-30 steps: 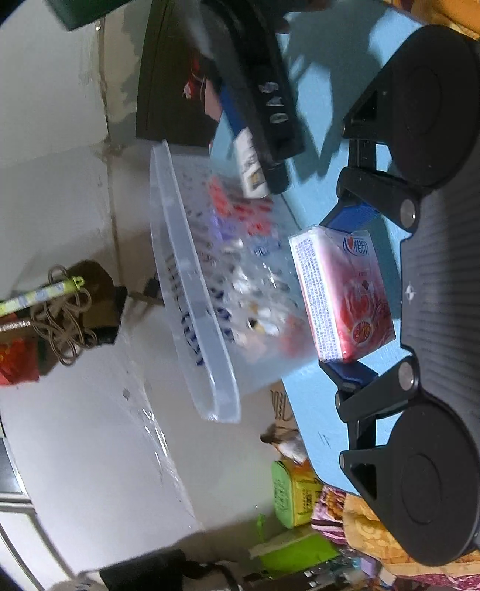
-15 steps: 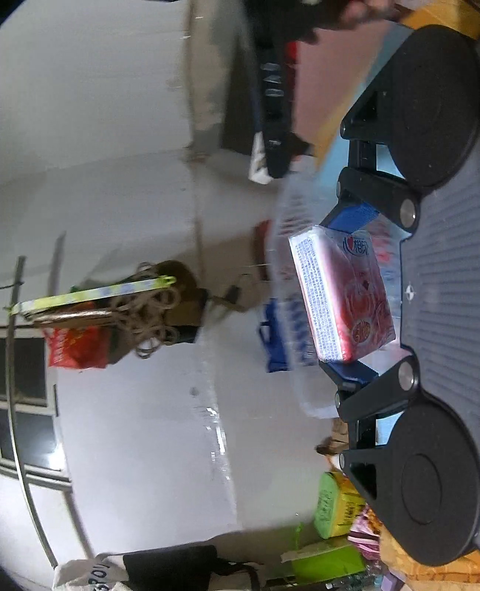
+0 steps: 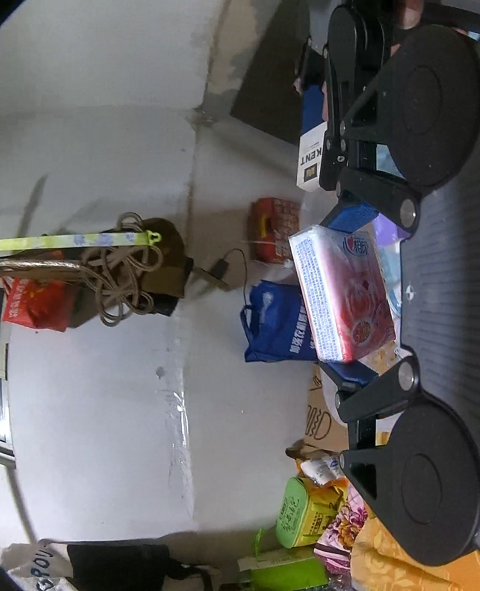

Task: Organize objects
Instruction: 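Lower the tissue pack and KENT box into the basket and open both grippers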

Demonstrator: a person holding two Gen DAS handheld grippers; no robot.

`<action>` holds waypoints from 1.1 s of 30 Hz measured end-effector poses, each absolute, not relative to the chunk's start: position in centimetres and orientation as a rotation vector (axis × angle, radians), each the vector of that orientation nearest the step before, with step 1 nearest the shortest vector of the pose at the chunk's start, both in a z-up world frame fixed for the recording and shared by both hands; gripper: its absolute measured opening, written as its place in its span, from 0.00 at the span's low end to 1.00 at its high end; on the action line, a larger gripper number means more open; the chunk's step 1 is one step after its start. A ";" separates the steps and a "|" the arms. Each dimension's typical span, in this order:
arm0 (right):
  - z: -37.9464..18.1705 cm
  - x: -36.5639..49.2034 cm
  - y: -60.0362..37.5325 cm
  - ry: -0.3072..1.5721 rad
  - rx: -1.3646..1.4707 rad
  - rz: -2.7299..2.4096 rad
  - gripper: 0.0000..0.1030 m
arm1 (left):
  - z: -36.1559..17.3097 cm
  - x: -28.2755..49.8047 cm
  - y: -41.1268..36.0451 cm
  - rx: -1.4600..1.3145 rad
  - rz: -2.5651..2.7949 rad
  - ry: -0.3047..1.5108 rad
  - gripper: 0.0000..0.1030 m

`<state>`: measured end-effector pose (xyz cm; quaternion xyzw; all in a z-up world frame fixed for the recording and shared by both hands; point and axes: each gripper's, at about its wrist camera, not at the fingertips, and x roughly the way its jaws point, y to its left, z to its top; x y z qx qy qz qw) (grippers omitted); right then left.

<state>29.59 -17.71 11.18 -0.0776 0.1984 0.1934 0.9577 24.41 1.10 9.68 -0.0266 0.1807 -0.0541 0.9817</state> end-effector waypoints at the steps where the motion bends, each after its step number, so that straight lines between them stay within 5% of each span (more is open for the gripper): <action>1: 10.8 29.8 -17.4 0.402 -0.175 0.391 0.65 | 9.5 24.6 1.3 -0.061 -0.114 0.374 0.71; 3: 10.4 30.1 -17.3 0.410 -0.178 0.415 0.68 | 9.1 25.4 1.9 -0.080 -0.149 0.402 0.73; 6: 10.2 30.2 -17.1 0.403 -0.190 0.417 1.00 | 8.5 25.8 2.9 -0.116 -0.125 0.393 0.95; 18: 11.5 26.6 -19.8 0.337 -0.141 0.411 1.00 | 10.1 22.3 2.9 -0.078 -0.065 0.257 1.00; 33: 11.0 23.3 -22.3 0.390 -0.005 0.408 1.00 | 8.5 19.6 0.9 0.010 -0.036 0.359 1.00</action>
